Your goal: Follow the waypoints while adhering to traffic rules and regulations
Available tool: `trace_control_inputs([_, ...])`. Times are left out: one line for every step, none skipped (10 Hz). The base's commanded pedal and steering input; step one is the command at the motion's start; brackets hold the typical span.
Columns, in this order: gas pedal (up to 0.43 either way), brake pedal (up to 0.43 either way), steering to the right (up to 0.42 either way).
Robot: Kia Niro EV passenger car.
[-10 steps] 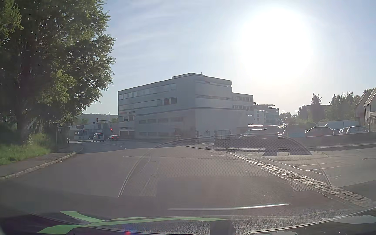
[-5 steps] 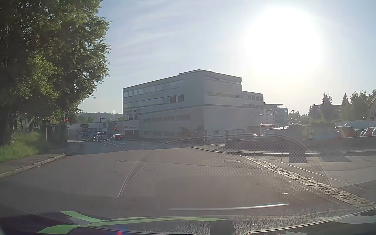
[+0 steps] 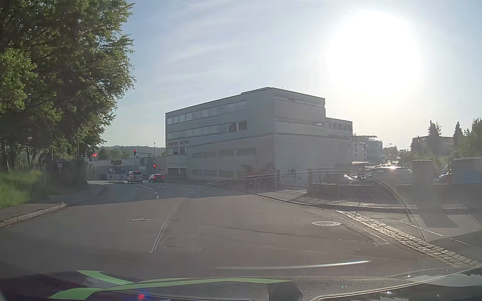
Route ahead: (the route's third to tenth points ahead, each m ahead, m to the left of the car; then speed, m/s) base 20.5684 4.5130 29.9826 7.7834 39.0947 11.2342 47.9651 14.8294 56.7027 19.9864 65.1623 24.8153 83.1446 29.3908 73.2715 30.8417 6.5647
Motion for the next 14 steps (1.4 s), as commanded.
trace_control_inputs([0.000,0.000,-0.051])
trace_control_inputs([0.000,0.000,-0.053])
trace_control_inputs([0.000,0.000,-0.059])
trace_control_inputs([0.000,0.000,-0.060])
trace_control_inputs([0.000,0.000,-0.060])
trace_control_inputs([0.000,0.000,-0.060])
trace_control_inputs([0.000,0.000,-0.058])
trace_control_inputs([0.000,0.000,-0.056])
trace_control_inputs([0.000,0.000,-0.056])
trace_control_inputs([0.000,0.000,-0.055])
trace_control_inputs([0.000,0.000,-0.053])
trace_control_inputs([0.000,0.000,-0.053])
trace_control_inputs([0.000,0.000,-0.052])
trace_control_inputs([0.000,0.000,-0.050])
